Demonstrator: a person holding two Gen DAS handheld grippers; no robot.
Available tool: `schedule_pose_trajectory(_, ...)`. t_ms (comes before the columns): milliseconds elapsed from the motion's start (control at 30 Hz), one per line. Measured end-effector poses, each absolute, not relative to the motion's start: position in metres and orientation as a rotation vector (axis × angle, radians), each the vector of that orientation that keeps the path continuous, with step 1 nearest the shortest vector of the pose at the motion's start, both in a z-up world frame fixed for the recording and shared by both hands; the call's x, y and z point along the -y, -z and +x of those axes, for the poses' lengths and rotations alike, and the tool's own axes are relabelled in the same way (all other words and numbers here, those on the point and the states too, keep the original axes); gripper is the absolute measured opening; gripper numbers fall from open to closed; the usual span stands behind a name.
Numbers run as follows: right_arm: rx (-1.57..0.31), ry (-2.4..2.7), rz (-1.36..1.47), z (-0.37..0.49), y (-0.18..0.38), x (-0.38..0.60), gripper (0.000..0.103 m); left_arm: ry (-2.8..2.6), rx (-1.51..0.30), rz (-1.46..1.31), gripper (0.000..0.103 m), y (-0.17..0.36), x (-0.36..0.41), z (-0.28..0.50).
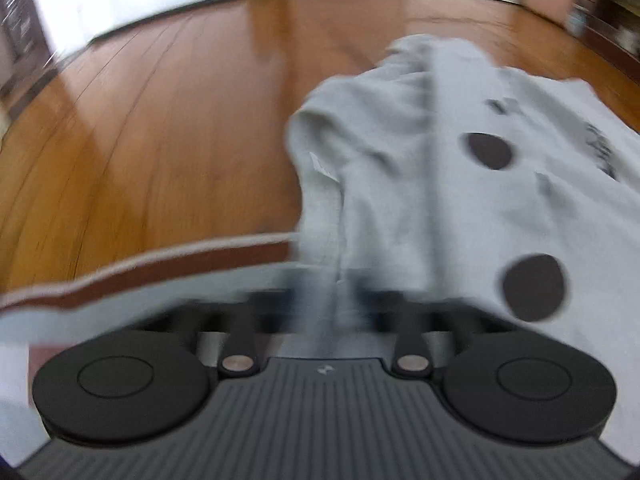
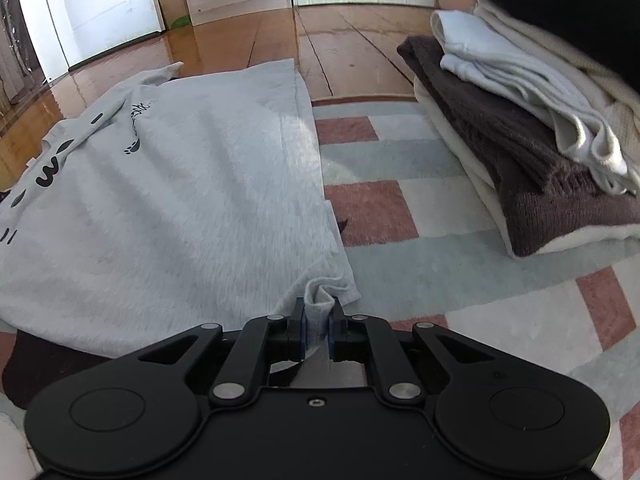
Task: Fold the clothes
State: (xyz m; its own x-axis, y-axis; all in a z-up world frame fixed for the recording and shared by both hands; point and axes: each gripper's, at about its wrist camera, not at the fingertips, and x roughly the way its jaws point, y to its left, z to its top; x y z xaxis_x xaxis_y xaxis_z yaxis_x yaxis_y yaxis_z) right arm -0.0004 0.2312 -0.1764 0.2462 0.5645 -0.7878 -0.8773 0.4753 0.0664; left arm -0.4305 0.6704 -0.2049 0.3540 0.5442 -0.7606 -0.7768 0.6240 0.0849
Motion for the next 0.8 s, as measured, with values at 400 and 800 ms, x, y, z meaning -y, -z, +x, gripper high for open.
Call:
schedule_pose_trajectory(400, -0.807, -0.934, -0.452, -0.011, 0.181, -0.229, 0.008, -1.308, -0.673, -0.597, 0.005, 0.188, -0.621, -0.533)
schedule_pose_trajectory(800, -0.644, -0.802, -0.616, -0.033, 0.180, -0.236, 0.012, -1.041, -0.650, -0.781, 0.052, 0.186, -0.550, -0.600)
